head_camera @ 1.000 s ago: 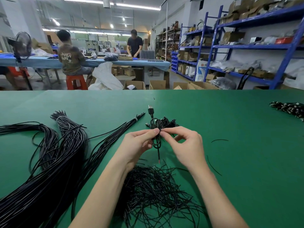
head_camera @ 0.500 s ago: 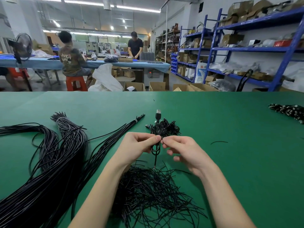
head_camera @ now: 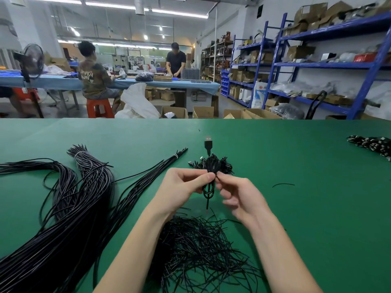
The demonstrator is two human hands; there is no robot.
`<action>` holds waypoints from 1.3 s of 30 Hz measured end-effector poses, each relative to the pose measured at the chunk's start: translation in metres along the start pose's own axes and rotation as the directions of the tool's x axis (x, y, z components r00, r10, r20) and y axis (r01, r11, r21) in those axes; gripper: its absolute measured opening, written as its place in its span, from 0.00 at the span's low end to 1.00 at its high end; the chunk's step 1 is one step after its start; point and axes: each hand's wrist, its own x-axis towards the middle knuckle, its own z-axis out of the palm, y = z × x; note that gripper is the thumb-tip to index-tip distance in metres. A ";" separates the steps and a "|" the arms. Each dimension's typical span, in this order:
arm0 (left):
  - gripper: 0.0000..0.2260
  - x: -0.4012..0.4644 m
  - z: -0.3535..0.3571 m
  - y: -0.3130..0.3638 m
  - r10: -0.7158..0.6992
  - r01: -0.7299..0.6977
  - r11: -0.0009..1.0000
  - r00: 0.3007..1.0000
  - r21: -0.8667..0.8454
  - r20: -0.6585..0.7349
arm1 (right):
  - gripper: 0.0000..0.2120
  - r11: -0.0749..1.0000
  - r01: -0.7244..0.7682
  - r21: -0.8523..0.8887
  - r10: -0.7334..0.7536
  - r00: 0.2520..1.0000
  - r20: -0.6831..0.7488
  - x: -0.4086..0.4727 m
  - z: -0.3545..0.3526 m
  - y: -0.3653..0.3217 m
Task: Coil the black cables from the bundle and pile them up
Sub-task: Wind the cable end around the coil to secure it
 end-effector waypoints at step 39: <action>0.18 0.001 -0.008 0.001 -0.124 0.115 0.974 0.992 -0.194 -0.035 | 0.02 0.741 0.402 -0.538 -0.510 0.858 -0.060 -0.002 0.002 0.003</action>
